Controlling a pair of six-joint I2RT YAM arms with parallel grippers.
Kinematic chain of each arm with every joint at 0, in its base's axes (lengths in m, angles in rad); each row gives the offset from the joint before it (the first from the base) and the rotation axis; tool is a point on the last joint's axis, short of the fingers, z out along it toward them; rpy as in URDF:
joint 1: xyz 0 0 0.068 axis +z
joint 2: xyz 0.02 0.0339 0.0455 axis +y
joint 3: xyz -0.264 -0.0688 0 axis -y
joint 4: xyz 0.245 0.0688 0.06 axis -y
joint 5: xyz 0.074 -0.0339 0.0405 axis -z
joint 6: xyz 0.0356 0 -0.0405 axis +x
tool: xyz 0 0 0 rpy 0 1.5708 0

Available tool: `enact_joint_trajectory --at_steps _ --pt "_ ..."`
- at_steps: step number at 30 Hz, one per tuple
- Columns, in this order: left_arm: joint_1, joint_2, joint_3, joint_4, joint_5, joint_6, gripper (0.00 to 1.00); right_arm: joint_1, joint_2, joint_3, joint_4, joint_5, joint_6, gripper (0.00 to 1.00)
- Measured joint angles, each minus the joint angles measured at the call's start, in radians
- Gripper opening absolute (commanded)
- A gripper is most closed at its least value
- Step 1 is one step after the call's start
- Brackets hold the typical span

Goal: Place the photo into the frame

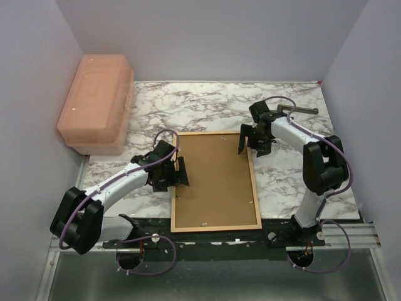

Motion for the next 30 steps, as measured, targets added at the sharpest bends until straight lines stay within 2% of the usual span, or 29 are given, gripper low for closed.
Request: enact_joint_trajectory --at_steps 3,8,15,24,28,30 --pt "0.058 0.047 0.014 0.03 0.037 0.033 0.92 -0.016 -0.024 -0.048 0.031 -0.068 0.02 0.88" --pt "0.108 0.143 0.079 0.049 0.085 0.076 0.81 -0.043 -0.033 -0.146 0.074 -0.165 0.05 0.88" --pt "0.116 0.215 0.146 0.075 0.13 0.114 0.77 -0.051 -0.082 -0.212 0.102 -0.246 0.075 0.88" --pt "0.037 0.172 0.102 0.078 0.127 0.097 0.78 -0.063 -0.174 -0.282 0.108 -0.264 0.074 0.88" --pt "-0.006 0.144 0.069 0.079 0.113 0.075 0.87 -0.064 -0.218 -0.321 0.101 -0.264 0.075 0.89" --pt "-0.013 0.146 0.065 0.079 0.111 0.064 0.92 -0.063 -0.232 -0.331 0.102 -0.265 0.075 0.93"
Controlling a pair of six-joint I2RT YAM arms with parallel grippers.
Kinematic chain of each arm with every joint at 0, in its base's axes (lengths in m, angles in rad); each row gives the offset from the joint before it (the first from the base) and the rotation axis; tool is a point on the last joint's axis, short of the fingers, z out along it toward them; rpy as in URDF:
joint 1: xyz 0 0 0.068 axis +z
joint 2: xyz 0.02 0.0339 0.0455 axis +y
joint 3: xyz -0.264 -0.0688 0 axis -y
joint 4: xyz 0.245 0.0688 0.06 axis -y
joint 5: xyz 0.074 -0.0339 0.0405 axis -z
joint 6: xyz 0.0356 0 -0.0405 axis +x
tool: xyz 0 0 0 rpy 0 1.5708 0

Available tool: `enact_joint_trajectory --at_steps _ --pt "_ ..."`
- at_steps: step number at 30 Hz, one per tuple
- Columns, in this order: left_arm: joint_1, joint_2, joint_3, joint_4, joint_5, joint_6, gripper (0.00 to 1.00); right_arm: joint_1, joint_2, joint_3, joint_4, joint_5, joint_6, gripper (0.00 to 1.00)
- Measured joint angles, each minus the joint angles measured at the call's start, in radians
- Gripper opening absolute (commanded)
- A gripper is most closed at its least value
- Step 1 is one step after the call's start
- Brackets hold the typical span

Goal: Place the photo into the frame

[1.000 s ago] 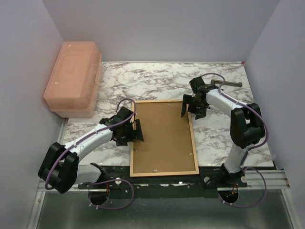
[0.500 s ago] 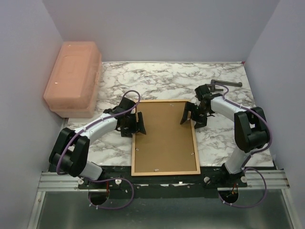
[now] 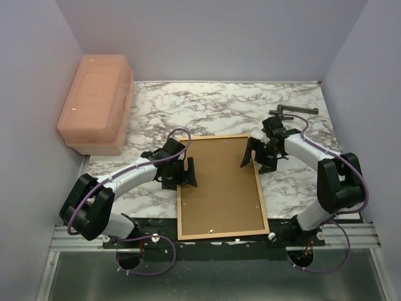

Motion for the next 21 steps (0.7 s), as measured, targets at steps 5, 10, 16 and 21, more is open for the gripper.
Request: enact_joint_trajectory --at_steps 5,10,16,21 --pt "-0.003 0.026 0.039 -0.034 -0.014 -0.005 0.95 0.005 -0.016 -0.015 -0.003 0.001 0.003 0.98" --pt "0.053 0.072 0.142 -0.063 -0.029 0.018 0.94 0.005 -0.016 -0.014 -0.005 0.001 0.003 0.98" --pt "0.112 0.183 0.291 -0.071 -0.05 0.056 0.89 0.004 -0.003 0.014 -0.009 0.001 0.002 0.98" --pt "0.142 0.301 0.404 -0.112 -0.084 0.089 0.85 0.004 0.012 0.027 -0.012 0.002 0.0 0.98"
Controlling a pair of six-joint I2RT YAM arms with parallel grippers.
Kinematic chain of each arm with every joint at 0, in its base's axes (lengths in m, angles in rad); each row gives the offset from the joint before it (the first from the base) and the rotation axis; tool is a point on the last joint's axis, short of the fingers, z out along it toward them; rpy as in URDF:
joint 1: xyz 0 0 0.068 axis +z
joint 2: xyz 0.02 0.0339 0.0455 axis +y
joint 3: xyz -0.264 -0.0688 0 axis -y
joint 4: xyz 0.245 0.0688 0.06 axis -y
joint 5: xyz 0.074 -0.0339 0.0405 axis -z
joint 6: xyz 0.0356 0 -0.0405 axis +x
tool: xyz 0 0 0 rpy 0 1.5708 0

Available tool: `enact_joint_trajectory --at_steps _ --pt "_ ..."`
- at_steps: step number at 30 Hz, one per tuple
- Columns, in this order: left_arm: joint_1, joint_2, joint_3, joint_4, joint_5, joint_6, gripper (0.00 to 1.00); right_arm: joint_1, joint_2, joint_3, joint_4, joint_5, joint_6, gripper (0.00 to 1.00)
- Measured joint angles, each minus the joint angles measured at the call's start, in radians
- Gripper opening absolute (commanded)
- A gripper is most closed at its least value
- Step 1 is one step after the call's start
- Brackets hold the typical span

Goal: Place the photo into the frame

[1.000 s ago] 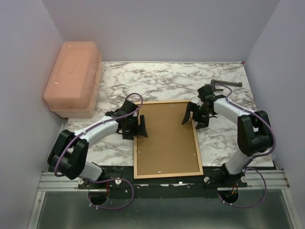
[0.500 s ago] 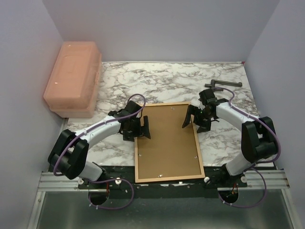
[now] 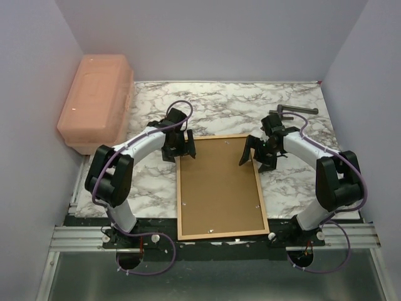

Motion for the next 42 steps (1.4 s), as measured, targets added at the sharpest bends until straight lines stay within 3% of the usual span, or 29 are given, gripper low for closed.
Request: enact_joint_trajectory --at_steps 17,22,26,30,32,40,42 --pt "0.051 0.224 0.211 -0.09 -0.108 0.085 0.69 0.0 0.026 0.0 0.012 -0.002 0.0 0.98" --pt "0.051 0.267 0.234 -0.105 -0.115 0.097 0.58 0.0 0.03 -0.003 0.018 -0.003 0.0 0.98" --pt "0.05 0.272 0.248 -0.109 -0.121 0.102 0.4 0.0 0.03 -0.004 0.02 -0.003 0.0 0.98" --pt "0.049 0.279 0.258 -0.119 -0.126 0.108 0.09 0.0 0.03 -0.009 0.026 -0.003 -0.001 0.98" --pt "0.057 0.279 0.26 -0.129 -0.129 0.111 0.0 0.0 0.03 -0.01 0.026 -0.003 -0.002 0.98" --pt "0.061 0.274 0.258 -0.127 -0.125 0.118 0.03 0.0 0.03 -0.013 0.028 -0.003 -0.002 0.98" --pt "0.061 0.266 0.248 -0.117 -0.125 0.118 0.33 0.0 0.03 -0.013 0.028 -0.003 -0.001 0.99"
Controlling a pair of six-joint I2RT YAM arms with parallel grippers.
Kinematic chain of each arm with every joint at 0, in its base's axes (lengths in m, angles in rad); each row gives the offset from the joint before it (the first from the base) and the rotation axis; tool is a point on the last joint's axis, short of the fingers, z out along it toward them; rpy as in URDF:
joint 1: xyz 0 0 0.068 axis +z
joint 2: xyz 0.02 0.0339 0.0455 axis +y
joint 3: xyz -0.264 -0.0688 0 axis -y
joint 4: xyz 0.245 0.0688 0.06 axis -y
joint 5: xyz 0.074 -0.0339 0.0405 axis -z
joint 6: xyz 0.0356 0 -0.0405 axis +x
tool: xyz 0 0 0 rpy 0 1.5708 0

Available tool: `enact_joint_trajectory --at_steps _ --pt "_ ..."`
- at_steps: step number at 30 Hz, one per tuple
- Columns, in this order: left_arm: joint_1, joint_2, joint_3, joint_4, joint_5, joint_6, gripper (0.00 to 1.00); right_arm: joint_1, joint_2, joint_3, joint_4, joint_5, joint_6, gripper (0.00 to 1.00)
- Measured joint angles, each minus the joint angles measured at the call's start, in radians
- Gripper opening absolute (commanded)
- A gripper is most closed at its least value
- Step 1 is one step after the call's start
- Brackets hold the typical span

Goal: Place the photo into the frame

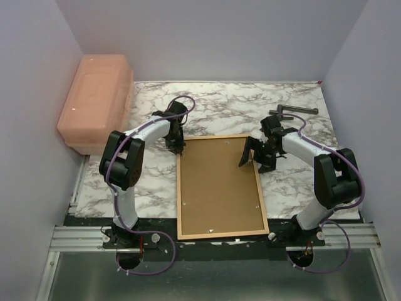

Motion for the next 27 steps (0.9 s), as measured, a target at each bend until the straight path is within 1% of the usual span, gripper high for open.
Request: enact_joint_trajectory --at_steps 1,2,4,6,10,12,14,20,22,27 --pt "0.0 -0.004 -0.006 0.006 0.0 0.0 0.5 0.0 0.0 0.0 0.0 0.0 0.0 0.99" --pt "0.0 -0.011 -0.016 0.014 0.001 0.003 0.6 0.0 -0.001 0.0 -0.001 0.0 0.0 1.0" --pt "0.001 -0.027 -0.029 0.014 0.001 0.0 0.7 0.0 -0.002 0.0 -0.002 0.0 0.0 1.0" --pt "0.003 -0.051 -0.039 0.005 0.006 -0.002 0.74 0.0 -0.008 0.0 -0.004 0.001 0.001 1.0" --pt "0.009 -0.119 -0.06 0.001 0.021 -0.006 0.75 0.0 -0.044 -0.003 -0.016 0.003 0.002 1.0" --pt "0.01 -0.167 -0.095 0.012 0.039 -0.013 0.75 0.0 -0.077 -0.017 -0.018 0.006 0.003 1.0" --pt "0.01 -0.224 -0.158 0.035 0.065 -0.021 0.75 0.0 -0.107 -0.04 -0.024 0.008 0.004 1.0" --pt "0.01 -0.33 -0.362 0.088 0.143 -0.049 0.74 0.0 -0.142 -0.116 -0.033 0.007 0.012 1.0" --pt "0.009 -0.376 -0.456 0.121 0.201 -0.07 0.74 0.0 -0.141 -0.126 -0.033 0.005 0.015 1.0" --pt "-0.003 -0.457 -0.605 0.198 0.32 -0.131 0.72 0.006 -0.125 -0.122 -0.027 -0.021 0.019 1.0"
